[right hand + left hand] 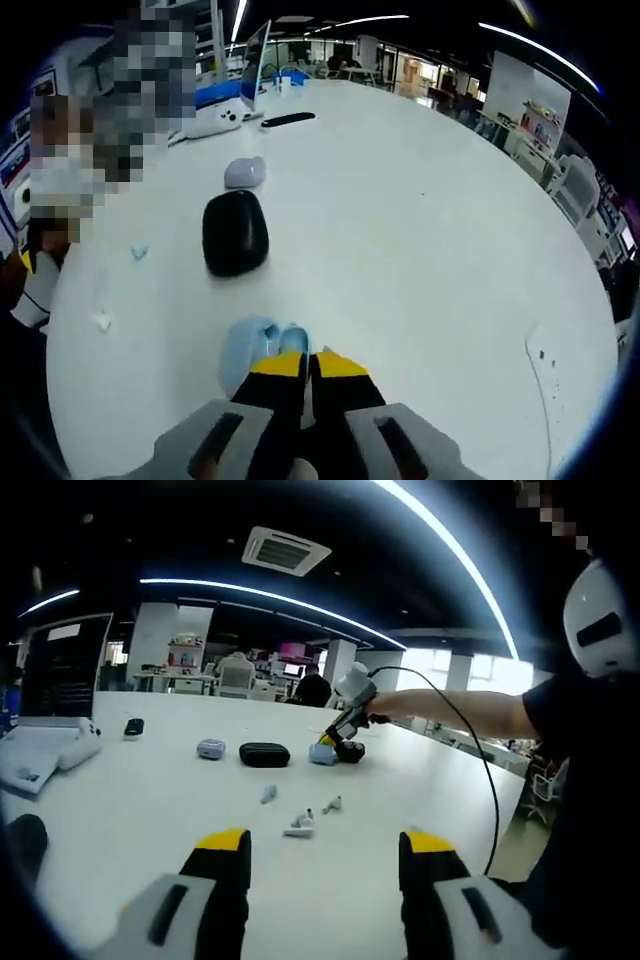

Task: Pick up the earbuds from the table and place the earbuds into the earbud case

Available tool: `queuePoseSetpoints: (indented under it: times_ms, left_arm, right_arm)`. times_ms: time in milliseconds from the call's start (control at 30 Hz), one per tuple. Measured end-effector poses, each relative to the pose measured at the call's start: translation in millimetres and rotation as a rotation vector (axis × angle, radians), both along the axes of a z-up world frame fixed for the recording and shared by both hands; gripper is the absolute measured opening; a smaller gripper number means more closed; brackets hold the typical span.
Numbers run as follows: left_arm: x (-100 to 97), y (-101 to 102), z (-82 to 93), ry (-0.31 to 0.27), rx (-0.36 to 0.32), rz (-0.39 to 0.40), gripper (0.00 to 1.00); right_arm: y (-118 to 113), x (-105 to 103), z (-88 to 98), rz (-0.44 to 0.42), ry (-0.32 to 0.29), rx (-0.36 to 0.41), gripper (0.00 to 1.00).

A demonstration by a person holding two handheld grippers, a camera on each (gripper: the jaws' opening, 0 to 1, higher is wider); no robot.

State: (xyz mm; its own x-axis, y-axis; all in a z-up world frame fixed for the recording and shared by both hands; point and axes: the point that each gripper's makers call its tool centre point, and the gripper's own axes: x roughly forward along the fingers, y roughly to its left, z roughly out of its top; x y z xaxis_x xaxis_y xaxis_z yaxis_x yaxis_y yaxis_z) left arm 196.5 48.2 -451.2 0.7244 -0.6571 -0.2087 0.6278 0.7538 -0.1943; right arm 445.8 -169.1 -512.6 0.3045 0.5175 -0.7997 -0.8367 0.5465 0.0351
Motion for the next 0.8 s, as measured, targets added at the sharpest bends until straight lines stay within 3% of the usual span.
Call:
queuePoseSetpoints:
  times_ms: [200, 333, 600, 800]
  left_arm:
    - [-5.4, 3, 3.6, -0.009, -0.011, 0.010, 0.61]
    - [-9.2, 3, 7.7, -0.020, -0.018, 0.004, 0.61]
    - [-19.8, -10, 9.0, -0.013, -0.045, -0.054, 0.62]
    - [-25.8, -24, 11.0, -0.014, -0.056, -0.110, 0.62]
  right_arm:
    - [4, -9, 8.3, 0.019, -0.034, -0.036, 0.01]
    - [7, -17, 22.0, 0.056, -0.095, -0.077, 0.01]
    - [17, -55, 49.7, 0.135, -0.220, -0.137, 0.01]
    - [26, -97, 70.5, 0.186, -0.308, -0.136, 0.01]
